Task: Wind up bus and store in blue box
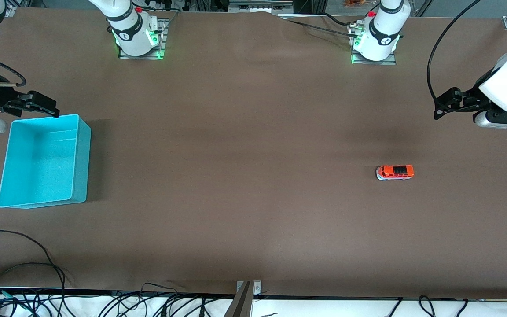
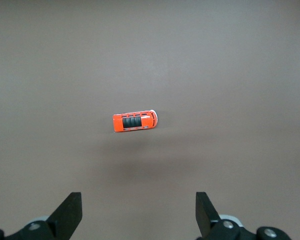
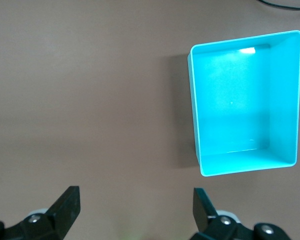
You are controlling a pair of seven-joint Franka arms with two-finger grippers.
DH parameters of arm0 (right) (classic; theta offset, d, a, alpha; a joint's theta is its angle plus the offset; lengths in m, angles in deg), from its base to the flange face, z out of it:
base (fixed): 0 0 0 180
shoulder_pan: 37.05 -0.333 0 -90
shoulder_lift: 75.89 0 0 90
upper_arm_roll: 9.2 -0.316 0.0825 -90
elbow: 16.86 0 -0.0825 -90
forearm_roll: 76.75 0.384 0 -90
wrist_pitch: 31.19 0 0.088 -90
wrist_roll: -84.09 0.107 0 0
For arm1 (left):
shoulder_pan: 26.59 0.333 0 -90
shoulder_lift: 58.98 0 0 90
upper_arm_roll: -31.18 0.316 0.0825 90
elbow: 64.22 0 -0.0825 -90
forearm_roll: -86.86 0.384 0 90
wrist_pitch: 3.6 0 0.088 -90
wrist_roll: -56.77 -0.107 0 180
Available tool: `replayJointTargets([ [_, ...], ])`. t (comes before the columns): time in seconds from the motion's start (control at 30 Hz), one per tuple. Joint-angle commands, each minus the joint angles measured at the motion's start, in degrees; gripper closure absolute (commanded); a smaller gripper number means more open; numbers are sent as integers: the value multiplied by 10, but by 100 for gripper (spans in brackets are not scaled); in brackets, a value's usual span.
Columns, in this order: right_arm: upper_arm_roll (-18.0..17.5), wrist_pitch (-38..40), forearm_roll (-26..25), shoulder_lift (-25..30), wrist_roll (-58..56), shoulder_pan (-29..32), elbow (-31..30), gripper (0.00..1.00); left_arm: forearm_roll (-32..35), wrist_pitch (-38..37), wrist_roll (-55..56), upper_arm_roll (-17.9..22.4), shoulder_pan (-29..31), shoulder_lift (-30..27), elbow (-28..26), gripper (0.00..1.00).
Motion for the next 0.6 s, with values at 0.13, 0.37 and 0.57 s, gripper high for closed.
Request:
replayJointTargets([
  [0.13, -2, 7, -12, -5, 5, -2, 16, 0, 16, -16, 1, 0, -3, 11, 23, 0],
  [0.37, -2, 8, -11, -5, 5, -2, 16, 0, 16, -16, 1, 0, -3, 11, 23, 0],
  [0.57, -3, 8, -11, -5, 5, -2, 16, 0, 16, -16, 1, 0, -3, 11, 23, 0],
])
